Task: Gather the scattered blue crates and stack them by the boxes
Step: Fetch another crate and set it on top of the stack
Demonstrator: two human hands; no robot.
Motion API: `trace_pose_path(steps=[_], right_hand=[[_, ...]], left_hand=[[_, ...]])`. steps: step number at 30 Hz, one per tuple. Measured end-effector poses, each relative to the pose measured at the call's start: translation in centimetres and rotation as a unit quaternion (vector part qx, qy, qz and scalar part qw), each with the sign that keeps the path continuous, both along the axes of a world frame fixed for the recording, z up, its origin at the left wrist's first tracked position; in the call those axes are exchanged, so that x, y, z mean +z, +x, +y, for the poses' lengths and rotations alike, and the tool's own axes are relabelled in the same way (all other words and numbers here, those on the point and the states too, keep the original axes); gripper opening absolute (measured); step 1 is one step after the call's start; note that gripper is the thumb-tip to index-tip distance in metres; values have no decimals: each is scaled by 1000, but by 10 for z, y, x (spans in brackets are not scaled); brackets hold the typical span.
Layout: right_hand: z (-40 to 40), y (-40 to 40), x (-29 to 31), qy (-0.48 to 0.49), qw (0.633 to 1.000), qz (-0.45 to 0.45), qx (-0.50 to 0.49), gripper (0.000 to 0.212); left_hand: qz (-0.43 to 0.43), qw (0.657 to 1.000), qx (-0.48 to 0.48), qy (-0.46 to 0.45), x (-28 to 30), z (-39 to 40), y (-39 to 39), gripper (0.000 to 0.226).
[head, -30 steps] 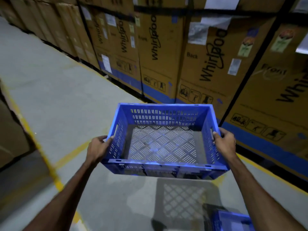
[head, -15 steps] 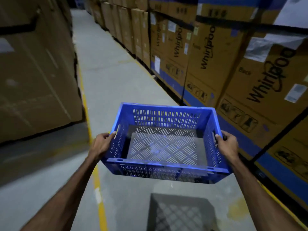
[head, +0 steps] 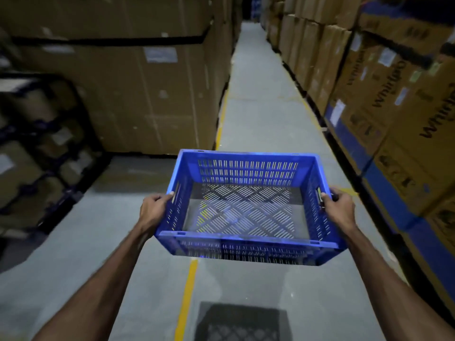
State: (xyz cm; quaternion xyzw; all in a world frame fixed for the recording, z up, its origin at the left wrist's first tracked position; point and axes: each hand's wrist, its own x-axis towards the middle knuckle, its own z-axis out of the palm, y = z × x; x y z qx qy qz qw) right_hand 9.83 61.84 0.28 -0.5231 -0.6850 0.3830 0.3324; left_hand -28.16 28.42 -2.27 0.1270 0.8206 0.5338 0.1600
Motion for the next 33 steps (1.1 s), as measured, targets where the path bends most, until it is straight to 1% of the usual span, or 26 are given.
trace_pose_path(steps=[1, 4, 5, 9, 10, 14, 17, 19, 20, 22, 23, 27, 30, 33], right_hand=[[-5, -16, 1, 2, 1000, 1, 21, 39], [-34, -65, 14, 17, 997, 5, 76, 23], [-45, -80, 19, 22, 995, 7, 95, 22], [-90, -144, 25, 20, 987, 9, 160, 23], [-103, -161, 26, 19, 983, 11, 181, 23], [-169, -223, 29, 25, 966, 21, 257, 19], [-226, -267, 26, 15, 952, 29, 305, 20], [-263, -298, 22, 4, 942, 36, 332, 18], [-283, -313, 20, 0, 937, 38, 347, 17], [-325, -341, 15, -5, 925, 35, 379, 18], [-346, -354, 13, -7, 917, 36, 397, 19], [-431, -404, 5, -13, 888, 37, 457, 16], [-495, -433, 3, -21, 862, 43, 504, 15], [-557, -452, 8, -13, 834, 51, 549, 16]], left_hand=[[-3, 1000, 16, 5, 3, -18, -5, 45], [-13, 998, 59, 2, 11, -73, -20, 50], [-15, 997, 74, 7, 14, -92, -24, 49], [8, 991, 136, 15, 27, -171, -33, 29], [11, 989, 147, 11, 28, -194, -36, 29], [4, 980, 200, -5, 13, -302, -52, 42], [6, 970, 242, 0, 8, -377, -53, 43], [5, 964, 264, 10, 1, -427, -52, 48], [0, 960, 280, 9, 3, -450, -48, 47], [-3, 949, 314, 14, 14, -490, -32, 36], [3, 943, 333, 14, 18, -510, -24, 35], [22, 917, 399, -19, 17, -601, 1, 43], [12, 891, 452, -36, 23, -658, 26, 30], [22, 863, 504, -38, 28, -704, 52, 29]])
